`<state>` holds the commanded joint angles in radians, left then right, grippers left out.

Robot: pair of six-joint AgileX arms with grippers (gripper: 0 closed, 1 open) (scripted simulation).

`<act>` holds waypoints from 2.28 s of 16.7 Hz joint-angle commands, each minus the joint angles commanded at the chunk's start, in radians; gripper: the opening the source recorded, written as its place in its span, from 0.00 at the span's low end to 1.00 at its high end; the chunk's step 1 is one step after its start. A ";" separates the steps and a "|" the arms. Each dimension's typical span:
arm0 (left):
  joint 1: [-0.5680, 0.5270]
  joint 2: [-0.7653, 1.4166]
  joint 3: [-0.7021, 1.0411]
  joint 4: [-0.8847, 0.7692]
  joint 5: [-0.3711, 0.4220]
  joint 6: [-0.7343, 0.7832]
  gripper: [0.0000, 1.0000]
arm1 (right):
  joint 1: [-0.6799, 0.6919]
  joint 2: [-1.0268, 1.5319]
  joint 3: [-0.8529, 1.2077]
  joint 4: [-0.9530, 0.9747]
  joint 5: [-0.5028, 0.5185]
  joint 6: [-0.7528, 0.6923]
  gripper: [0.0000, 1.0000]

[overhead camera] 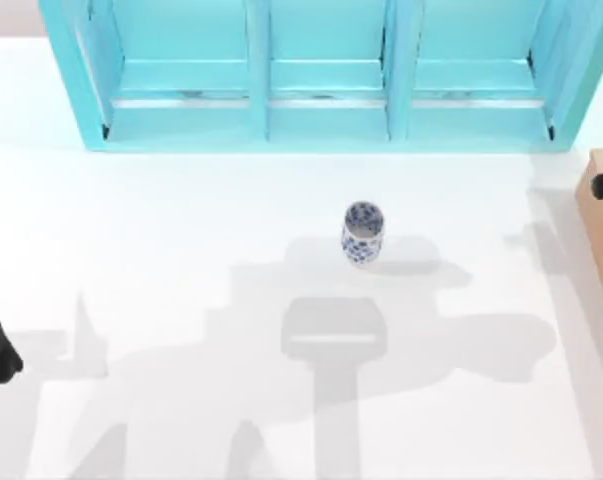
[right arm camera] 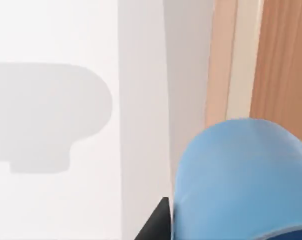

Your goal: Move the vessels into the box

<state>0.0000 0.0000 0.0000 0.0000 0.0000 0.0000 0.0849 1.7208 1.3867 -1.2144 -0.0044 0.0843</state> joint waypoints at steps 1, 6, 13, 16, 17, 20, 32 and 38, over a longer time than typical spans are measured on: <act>0.000 0.000 0.000 0.000 0.000 0.000 1.00 | -0.009 0.003 -0.004 -0.011 0.003 0.001 0.00; 0.000 0.000 0.000 0.000 0.000 0.000 1.00 | -0.009 0.004 -0.003 -0.012 0.003 0.001 0.00; 0.000 0.000 0.000 0.000 0.000 0.000 1.00 | -0.292 -0.146 -0.069 -0.111 0.005 -0.271 0.00; 0.000 0.000 0.000 0.000 0.000 0.000 1.00 | -0.444 -0.235 -0.112 -0.164 0.008 -0.434 0.00; 0.000 0.000 0.000 0.000 0.000 0.000 1.00 | -0.477 -0.261 -0.123 -0.175 0.008 -0.468 0.00; 0.000 0.000 0.000 0.000 0.000 0.000 1.00 | -0.514 -0.296 -0.137 -0.182 0.007 -0.506 0.00; 0.000 0.000 0.000 0.000 0.000 0.000 1.00 | -0.508 -0.286 -0.360 0.056 0.007 -0.500 0.00; 0.000 0.000 0.000 0.000 0.000 0.000 1.00 | -0.509 -0.281 -0.382 0.078 0.007 -0.500 0.08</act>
<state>0.0000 0.0000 0.0000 0.0000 0.0000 0.0000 -0.4241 1.4402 1.0045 -1.1363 0.0023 -0.4162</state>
